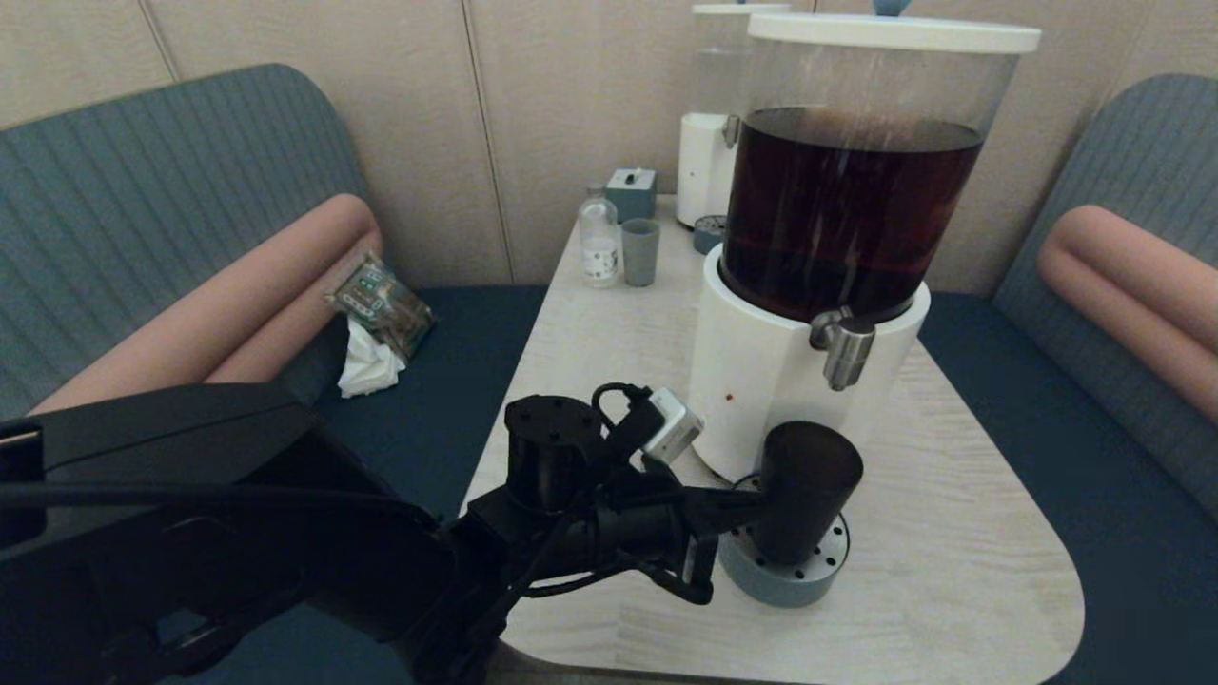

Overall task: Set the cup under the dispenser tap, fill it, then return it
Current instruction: Place it under the water dispenser

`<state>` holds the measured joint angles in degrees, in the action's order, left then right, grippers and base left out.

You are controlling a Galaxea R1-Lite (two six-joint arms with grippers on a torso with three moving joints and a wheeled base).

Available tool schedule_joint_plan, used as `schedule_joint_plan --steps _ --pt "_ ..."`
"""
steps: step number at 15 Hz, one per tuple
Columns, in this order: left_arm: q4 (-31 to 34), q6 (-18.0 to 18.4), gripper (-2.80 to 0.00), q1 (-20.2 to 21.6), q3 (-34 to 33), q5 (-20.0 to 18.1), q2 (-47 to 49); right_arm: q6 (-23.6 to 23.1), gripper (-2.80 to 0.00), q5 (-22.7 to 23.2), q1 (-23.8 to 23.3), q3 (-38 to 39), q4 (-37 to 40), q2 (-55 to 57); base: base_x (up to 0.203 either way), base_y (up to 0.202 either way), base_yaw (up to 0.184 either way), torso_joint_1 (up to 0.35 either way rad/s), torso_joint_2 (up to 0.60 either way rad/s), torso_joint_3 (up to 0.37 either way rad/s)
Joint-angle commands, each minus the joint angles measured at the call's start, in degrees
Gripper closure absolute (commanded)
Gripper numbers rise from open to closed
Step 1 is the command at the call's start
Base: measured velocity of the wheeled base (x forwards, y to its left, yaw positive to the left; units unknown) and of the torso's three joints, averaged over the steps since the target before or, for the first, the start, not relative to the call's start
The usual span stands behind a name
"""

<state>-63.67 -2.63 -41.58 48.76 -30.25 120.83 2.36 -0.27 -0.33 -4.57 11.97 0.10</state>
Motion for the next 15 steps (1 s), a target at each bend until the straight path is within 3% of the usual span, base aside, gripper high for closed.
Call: schedule_joint_plan --steps 1,8,15 --pt "-0.4 0.1 0.00 0.0 -1.8 -0.2 -1.6 0.0 0.00 0.0 0.0 0.0 0.1 0.1 0.000 0.000 0.000 0.000 0.00 0.000" --pt "-0.2 0.6 0.00 0.0 -4.1 0.5 -2.4 0.1 0.00 0.0 0.1 0.0 0.1 0.1 0.000 0.000 0.000 0.000 0.00 0.000" --pt "-0.1 0.6 0.00 -0.6 -3.9 -3.3 -1.3 0.0 0.00 0.0 0.0 0.0 0.1 0.1 0.000 0.000 0.000 0.000 0.00 0.000"
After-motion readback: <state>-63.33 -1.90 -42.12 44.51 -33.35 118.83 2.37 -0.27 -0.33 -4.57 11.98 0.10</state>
